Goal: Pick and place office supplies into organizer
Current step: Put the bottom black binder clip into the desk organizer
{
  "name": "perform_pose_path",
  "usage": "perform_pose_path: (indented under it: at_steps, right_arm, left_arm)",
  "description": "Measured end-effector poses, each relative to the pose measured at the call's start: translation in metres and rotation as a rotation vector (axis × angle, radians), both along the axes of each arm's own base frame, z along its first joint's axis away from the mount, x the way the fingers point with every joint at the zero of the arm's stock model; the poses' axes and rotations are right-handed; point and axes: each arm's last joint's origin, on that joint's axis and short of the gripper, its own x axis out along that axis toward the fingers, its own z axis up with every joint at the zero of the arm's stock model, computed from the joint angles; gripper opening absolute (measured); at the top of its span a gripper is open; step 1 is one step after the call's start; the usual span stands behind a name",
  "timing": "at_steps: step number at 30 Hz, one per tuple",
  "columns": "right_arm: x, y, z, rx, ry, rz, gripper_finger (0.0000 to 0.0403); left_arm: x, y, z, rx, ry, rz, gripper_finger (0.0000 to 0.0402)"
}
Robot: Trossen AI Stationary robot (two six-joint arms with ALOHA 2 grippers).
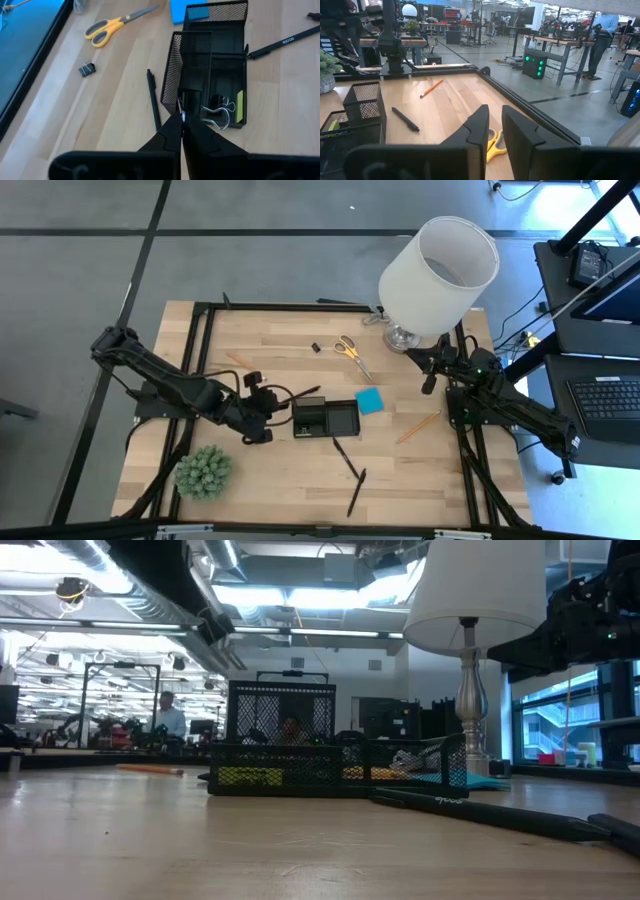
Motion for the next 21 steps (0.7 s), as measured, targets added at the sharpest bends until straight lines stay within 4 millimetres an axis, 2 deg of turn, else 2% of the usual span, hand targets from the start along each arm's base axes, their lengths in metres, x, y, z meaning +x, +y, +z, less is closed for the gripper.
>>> perform_pose_path:
  at_steps: [6,11,16,21]
  right_arm:
    - [0.000,0.000,0.000,0.000,0.000,0.000,0.0058]
    - [0.000,0.000,0.000,0.000,-0.001,0.000,0.0058]
    - [0.000,0.000,0.000,0.004,-0.002,0.000,0.0058]
    - [0.000,0.000,0.000,0.004,-0.002,0.000,0.0058]
  left_arm:
    - [0.004,-0.003,0.002,-0.050,-0.037,-0.029,0.0002]
    - [0.017,-0.012,0.013,-0.133,-0.161,-0.167,0.0002]
    - [0.025,-0.018,0.025,-0.124,-0.271,-0.297,0.0002]
    - [0.033,-0.017,0.014,-0.127,-0.244,-0.282,0.0002]
